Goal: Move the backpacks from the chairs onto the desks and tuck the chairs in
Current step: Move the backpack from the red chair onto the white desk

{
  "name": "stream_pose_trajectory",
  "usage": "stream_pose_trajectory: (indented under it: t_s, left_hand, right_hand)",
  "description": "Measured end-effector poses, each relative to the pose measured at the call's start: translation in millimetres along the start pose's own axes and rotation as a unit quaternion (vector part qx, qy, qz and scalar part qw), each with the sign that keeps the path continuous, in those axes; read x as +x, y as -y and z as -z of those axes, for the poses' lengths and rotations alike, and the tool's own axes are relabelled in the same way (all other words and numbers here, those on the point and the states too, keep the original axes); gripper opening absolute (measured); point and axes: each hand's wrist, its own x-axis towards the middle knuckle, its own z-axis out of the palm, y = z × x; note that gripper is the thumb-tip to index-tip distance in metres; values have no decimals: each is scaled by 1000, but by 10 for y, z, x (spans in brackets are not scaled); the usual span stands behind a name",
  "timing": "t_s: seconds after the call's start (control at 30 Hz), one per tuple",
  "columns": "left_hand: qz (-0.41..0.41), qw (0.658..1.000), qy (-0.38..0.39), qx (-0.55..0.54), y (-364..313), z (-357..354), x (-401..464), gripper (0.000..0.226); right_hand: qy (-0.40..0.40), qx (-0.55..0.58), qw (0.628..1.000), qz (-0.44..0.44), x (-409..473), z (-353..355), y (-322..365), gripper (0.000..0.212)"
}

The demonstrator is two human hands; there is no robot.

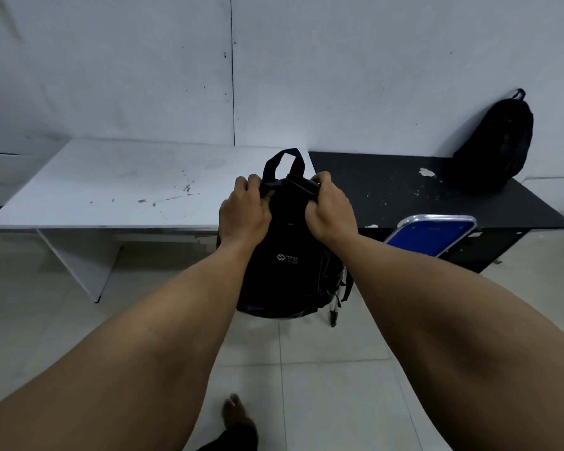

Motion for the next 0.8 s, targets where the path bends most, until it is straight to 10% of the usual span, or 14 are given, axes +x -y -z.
stream_pose_trajectory:
  t_s: [0.8]
  left_hand:
    - [-92,994,-47,18,-161,-1133,2860,30]
  right_hand:
    - [-102,42,990,-91,2990,-75,-335,27]
